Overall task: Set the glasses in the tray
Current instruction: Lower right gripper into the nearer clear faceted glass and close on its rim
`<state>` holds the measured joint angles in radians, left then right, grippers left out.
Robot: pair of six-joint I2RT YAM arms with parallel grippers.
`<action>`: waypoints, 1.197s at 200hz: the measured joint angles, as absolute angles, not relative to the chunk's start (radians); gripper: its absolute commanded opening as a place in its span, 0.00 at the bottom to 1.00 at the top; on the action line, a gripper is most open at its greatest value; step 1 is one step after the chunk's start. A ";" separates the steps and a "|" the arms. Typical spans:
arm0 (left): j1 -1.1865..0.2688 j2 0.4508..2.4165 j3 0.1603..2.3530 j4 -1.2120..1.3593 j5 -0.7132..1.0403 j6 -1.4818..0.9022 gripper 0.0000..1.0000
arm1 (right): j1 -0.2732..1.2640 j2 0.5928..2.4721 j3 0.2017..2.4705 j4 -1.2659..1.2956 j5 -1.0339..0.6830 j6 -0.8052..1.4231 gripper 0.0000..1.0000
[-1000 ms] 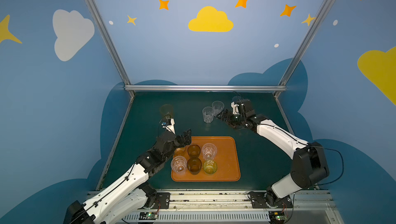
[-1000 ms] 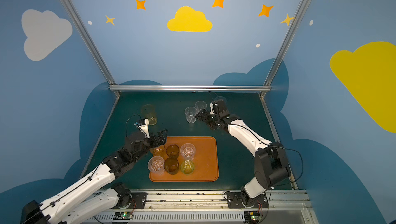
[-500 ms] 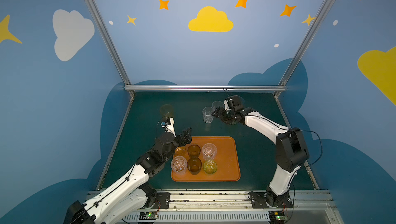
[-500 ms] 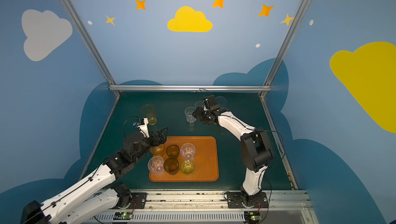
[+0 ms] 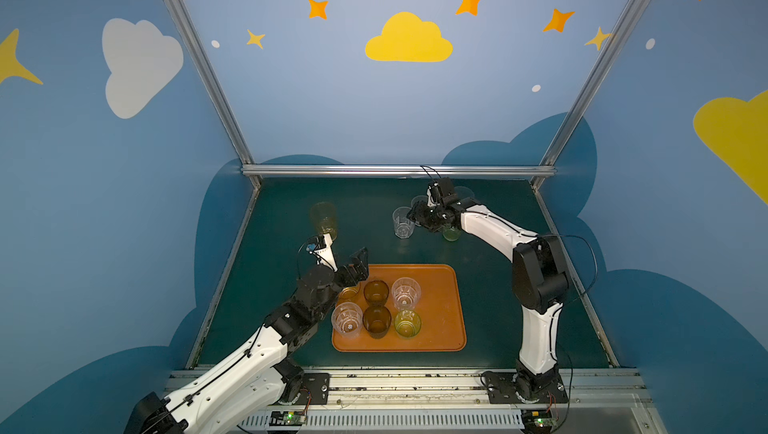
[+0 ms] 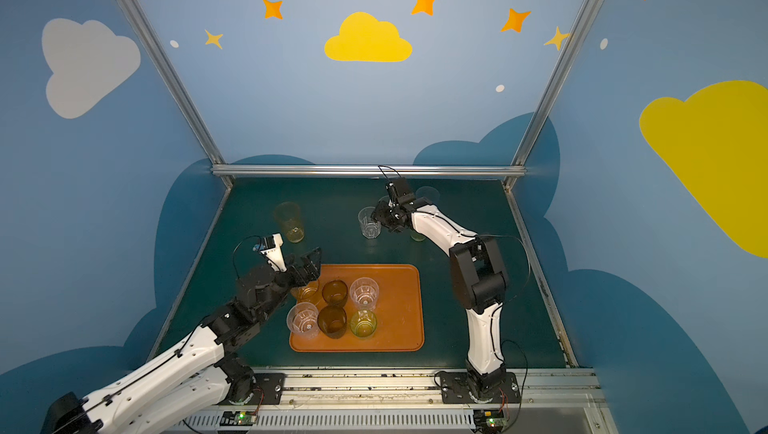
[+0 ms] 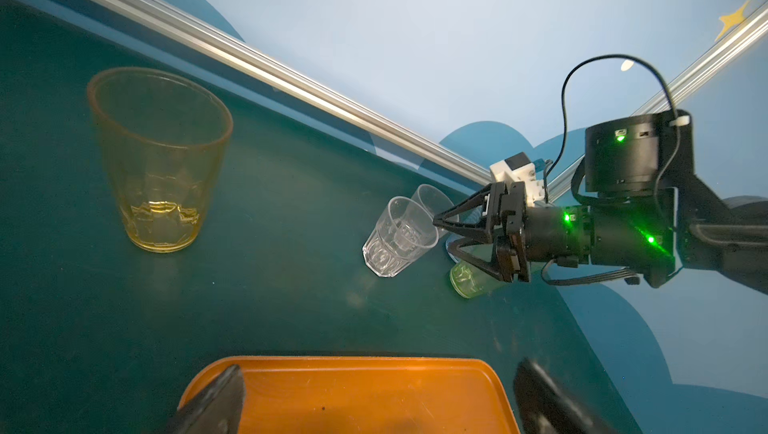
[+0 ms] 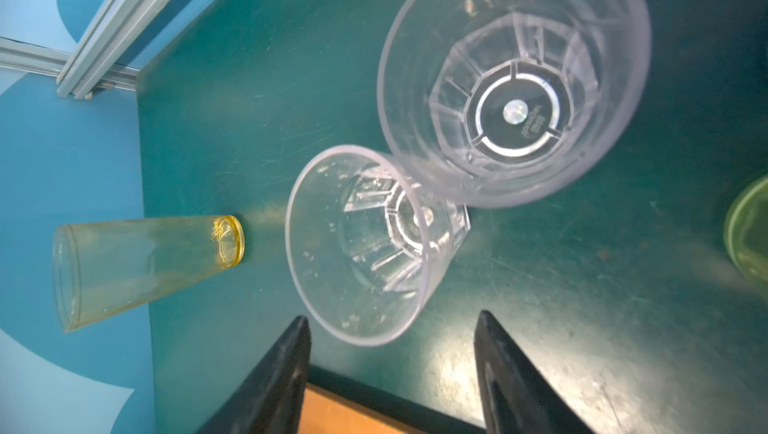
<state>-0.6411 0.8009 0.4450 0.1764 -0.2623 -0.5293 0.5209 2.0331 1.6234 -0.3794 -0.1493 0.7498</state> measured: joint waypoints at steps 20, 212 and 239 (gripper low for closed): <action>-0.640 0.804 0.451 0.167 -0.264 -0.534 1.00 | 0.522 2.056 1.647 -0.401 -0.139 0.743 0.49; -0.630 0.860 0.490 0.123 -0.076 -0.510 1.00 | 0.526 2.111 1.701 -0.449 -0.112 0.743 0.16; -0.630 0.872 0.490 0.122 -0.072 -0.513 1.00 | 0.527 2.111 1.703 -0.454 -0.112 0.743 0.15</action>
<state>-0.6304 0.8722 0.4900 0.1223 -0.0719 -0.5125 0.5274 2.1109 1.7027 -0.4541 -0.1120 0.7425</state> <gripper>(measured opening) 0.999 0.157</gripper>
